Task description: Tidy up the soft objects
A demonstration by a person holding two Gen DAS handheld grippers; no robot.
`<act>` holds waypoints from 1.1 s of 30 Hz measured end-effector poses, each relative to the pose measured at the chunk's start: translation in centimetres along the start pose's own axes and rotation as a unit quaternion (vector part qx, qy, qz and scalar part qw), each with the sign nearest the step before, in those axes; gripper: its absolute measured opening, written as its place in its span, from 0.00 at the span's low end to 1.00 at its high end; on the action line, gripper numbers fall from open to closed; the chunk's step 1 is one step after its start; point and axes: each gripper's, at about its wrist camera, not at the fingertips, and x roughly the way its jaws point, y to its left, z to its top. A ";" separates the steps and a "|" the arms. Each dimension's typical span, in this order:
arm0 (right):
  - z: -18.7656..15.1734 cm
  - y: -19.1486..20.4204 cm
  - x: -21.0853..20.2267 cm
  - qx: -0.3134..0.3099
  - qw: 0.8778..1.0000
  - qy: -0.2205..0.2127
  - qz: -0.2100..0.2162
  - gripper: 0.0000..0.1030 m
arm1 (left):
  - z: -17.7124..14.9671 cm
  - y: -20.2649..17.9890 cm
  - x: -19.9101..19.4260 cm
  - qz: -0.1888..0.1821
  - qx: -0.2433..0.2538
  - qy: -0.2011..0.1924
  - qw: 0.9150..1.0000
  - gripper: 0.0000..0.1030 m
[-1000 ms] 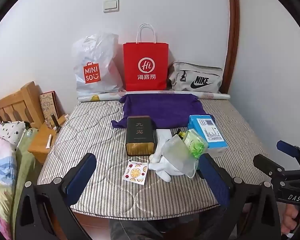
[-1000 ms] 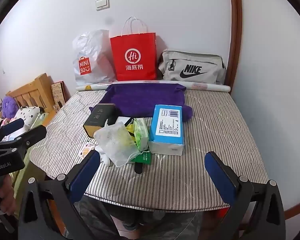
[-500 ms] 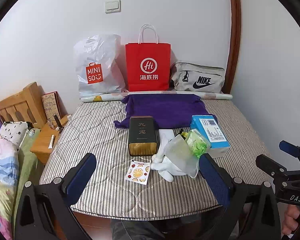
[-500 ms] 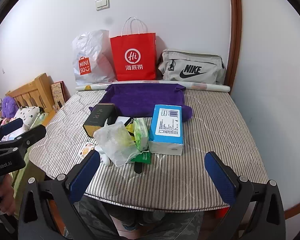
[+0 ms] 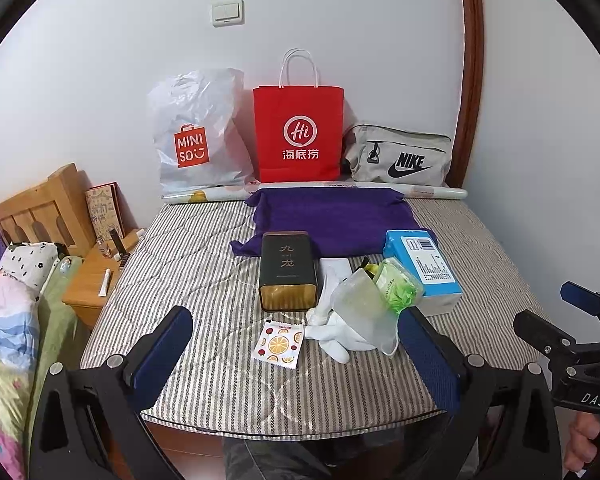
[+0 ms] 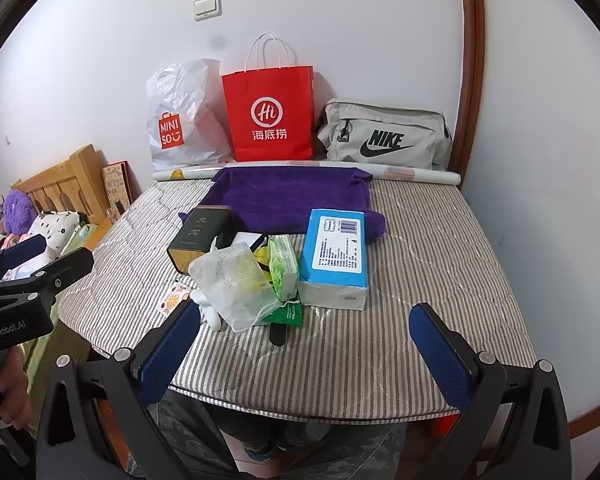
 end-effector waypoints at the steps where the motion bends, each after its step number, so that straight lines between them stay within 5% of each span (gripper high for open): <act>1: 0.0 0.0 0.0 0.000 1.000 0.000 0.000 1.00 | 0.0 -0.1 0.0 0.000 0.001 0.000 1.000 1.00; 33: 0.0 -0.1 -0.2 0.001 1.000 -0.002 -0.001 1.00 | -0.4 0.0 0.0 0.002 0.001 0.000 1.000 1.00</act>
